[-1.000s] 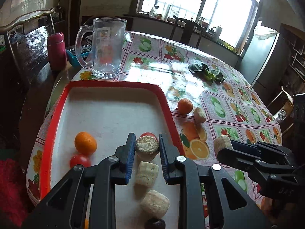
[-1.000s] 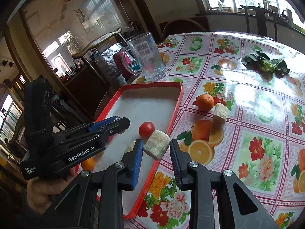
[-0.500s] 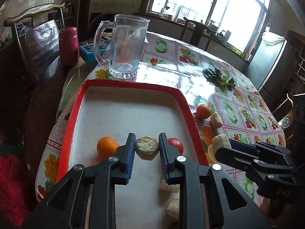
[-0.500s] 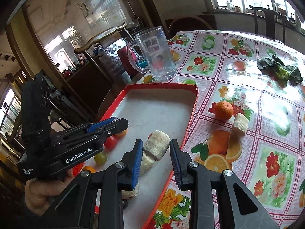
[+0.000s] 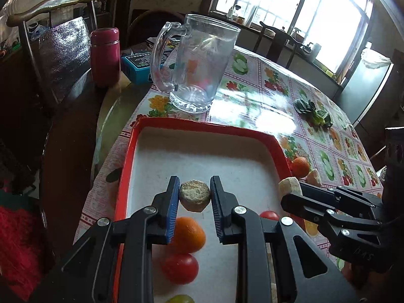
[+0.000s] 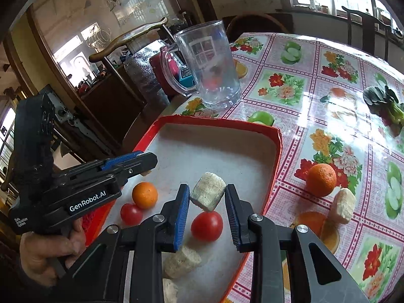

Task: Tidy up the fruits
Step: 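Lower both corn pieces into the tray and open both grippers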

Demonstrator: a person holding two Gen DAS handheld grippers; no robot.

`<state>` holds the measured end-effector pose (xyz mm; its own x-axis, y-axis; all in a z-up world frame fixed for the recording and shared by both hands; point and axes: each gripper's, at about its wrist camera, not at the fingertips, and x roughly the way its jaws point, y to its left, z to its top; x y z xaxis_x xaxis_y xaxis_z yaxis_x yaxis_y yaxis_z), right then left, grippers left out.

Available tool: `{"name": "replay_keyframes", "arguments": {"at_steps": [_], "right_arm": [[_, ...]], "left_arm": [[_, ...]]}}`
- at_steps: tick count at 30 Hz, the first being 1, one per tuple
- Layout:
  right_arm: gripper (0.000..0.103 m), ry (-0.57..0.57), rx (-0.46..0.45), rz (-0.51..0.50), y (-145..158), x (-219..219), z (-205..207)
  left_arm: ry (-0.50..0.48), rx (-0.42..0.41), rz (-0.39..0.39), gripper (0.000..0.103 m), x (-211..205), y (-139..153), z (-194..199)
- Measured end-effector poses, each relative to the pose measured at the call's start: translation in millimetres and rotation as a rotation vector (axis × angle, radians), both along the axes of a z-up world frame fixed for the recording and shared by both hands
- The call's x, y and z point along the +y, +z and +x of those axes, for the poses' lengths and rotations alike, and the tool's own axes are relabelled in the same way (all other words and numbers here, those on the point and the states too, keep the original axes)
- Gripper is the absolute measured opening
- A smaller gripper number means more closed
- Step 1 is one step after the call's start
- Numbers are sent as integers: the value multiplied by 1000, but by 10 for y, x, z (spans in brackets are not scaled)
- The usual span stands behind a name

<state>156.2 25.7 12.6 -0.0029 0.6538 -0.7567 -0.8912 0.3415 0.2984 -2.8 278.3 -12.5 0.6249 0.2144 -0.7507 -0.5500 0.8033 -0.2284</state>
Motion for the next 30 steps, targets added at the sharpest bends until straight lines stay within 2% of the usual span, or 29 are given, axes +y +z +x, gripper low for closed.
{"name": "replay_keyframes", "arguments": {"at_steps": [6,15,30], "right_arm": [[30,24,-25,-45,-140,160,-2],[32,39,-57,-100,-271,245,-16],[36,8,-36,-18,22,-196,-6]], "left_arm": [[6,34,-21,22,122,-78,85],[30,141,-56,22,172,-283,178],[33,109,-16,27,-17,-105,53]]}}
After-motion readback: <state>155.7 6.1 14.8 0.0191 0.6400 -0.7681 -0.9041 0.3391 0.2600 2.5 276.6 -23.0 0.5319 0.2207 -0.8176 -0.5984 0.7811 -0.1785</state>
